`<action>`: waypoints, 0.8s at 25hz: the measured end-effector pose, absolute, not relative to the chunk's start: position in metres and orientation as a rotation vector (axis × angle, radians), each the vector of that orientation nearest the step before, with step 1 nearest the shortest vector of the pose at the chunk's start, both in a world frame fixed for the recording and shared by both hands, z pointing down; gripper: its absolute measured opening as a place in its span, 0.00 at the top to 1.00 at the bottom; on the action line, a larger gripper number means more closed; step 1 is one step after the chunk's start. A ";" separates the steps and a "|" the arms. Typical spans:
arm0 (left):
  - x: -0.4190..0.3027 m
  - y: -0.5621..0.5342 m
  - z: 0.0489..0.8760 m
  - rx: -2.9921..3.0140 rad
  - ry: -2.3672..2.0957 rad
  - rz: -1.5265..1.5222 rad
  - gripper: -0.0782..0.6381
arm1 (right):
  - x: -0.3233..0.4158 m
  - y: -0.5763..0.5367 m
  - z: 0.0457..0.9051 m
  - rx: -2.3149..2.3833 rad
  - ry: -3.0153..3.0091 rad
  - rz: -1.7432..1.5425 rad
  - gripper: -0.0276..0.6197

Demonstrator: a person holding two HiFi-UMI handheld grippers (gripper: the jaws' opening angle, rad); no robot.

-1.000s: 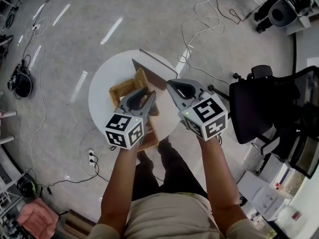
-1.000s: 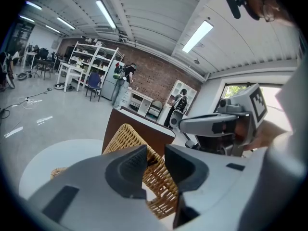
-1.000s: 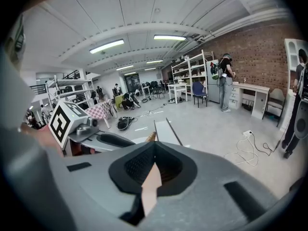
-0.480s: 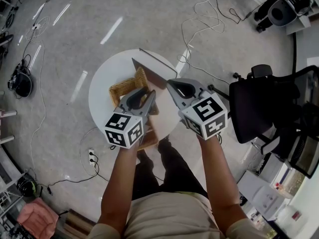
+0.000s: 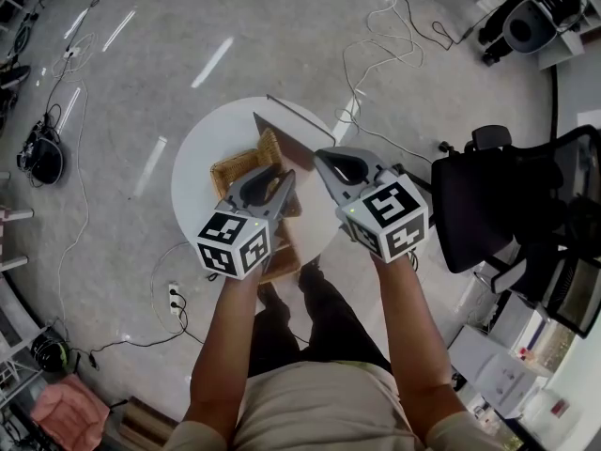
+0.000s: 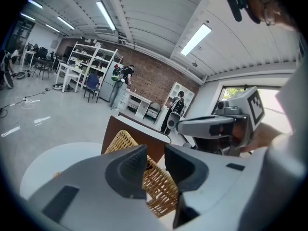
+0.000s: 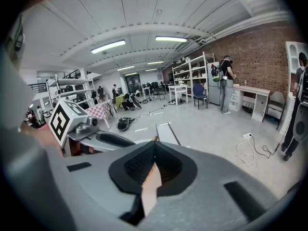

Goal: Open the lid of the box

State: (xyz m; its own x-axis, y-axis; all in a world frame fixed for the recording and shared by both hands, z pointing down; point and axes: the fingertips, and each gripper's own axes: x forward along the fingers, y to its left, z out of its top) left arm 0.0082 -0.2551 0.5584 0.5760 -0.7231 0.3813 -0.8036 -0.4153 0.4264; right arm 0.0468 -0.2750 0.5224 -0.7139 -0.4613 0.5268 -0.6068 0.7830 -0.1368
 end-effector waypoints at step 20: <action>-0.069 -0.247 0.411 2.456 -1.400 0.078 0.80 | 0.019 -0.263 0.443 0.812 -2.573 0.277 0.97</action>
